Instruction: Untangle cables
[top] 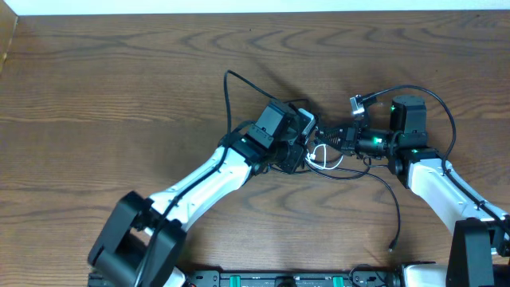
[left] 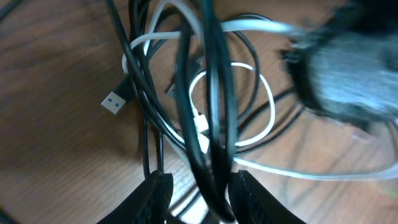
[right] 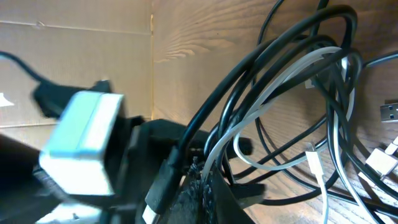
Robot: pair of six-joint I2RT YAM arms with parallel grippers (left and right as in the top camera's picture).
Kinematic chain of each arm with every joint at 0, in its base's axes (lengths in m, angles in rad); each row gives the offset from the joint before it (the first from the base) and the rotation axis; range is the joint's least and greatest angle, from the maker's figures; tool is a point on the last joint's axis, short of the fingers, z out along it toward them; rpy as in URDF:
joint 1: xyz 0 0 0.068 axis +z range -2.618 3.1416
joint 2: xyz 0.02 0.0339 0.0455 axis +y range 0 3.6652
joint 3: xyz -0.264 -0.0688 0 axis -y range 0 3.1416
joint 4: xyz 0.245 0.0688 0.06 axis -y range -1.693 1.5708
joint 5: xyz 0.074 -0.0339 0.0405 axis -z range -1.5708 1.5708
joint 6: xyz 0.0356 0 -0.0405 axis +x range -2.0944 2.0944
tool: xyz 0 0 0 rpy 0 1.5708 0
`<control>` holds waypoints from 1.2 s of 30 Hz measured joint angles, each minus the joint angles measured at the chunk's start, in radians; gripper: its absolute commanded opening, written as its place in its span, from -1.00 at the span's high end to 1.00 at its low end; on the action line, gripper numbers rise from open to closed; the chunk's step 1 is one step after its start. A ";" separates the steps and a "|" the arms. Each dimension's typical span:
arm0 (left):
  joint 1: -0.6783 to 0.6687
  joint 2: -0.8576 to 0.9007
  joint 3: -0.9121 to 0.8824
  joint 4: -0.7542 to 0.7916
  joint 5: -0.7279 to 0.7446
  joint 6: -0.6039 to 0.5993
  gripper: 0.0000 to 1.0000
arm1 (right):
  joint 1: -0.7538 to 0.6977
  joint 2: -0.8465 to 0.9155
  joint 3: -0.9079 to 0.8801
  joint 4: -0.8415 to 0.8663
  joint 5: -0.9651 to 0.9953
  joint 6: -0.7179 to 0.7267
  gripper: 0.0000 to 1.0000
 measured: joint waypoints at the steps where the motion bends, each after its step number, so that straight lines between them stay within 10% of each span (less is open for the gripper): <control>1: -0.002 0.011 0.000 0.005 -0.001 -0.006 0.62 | 0.000 0.000 0.000 0.000 0.000 0.000 0.98; 8: 0.010 0.038 0.000 0.018 -0.093 -0.047 0.85 | 0.000 0.000 0.006 -0.164 0.109 -0.074 0.98; 16: 0.160 0.034 0.000 0.027 -0.179 -0.159 0.85 | -0.112 0.001 0.004 -0.549 0.690 -0.202 0.98; 30: 0.246 0.034 0.000 0.040 -0.165 -0.254 0.85 | -0.633 -0.075 0.005 -0.629 0.740 -0.324 0.97; 36: 0.287 0.034 0.000 0.139 0.008 -0.271 0.85 | -0.676 -0.121 0.005 -0.612 0.487 -0.411 0.49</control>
